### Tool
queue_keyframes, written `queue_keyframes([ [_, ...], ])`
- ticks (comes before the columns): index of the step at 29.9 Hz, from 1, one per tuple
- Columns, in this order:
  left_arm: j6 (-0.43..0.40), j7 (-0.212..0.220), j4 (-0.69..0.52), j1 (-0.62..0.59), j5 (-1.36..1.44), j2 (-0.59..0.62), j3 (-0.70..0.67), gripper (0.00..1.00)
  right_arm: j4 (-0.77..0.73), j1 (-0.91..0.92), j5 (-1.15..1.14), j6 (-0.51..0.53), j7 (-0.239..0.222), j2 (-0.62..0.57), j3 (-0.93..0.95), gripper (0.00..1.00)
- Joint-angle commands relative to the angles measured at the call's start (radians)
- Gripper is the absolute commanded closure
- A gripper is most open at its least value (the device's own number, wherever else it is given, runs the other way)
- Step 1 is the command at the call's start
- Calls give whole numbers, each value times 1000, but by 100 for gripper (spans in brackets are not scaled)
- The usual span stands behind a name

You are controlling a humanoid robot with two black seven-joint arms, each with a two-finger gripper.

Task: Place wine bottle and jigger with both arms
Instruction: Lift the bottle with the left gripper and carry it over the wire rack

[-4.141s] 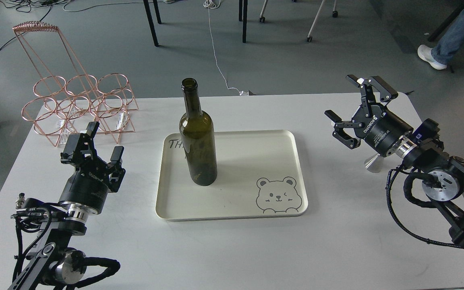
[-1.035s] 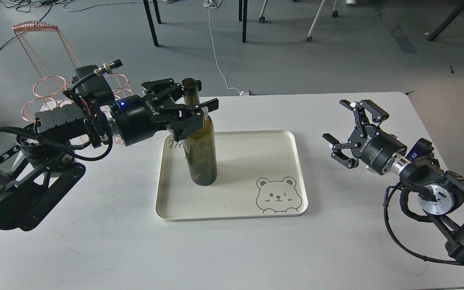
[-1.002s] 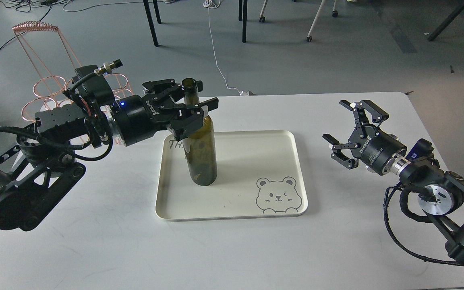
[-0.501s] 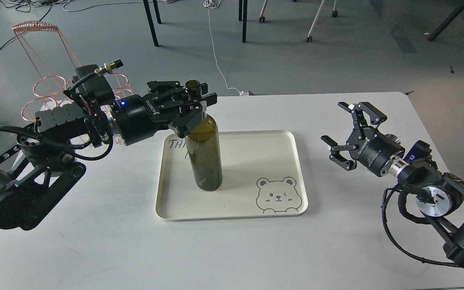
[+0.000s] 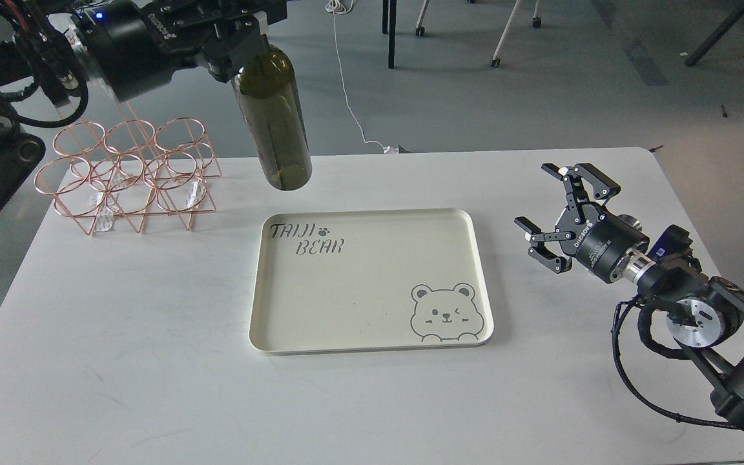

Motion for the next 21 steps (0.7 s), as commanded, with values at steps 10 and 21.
queue_keyframes([
  [10,-5,-1,190,-63,-14,75,64,76,0,-11,-14,0,0,3,0,1],
  [21,0,-1,241,-58,0,77,81,76,0,-16,-26,0,0,1,-2,1],
])
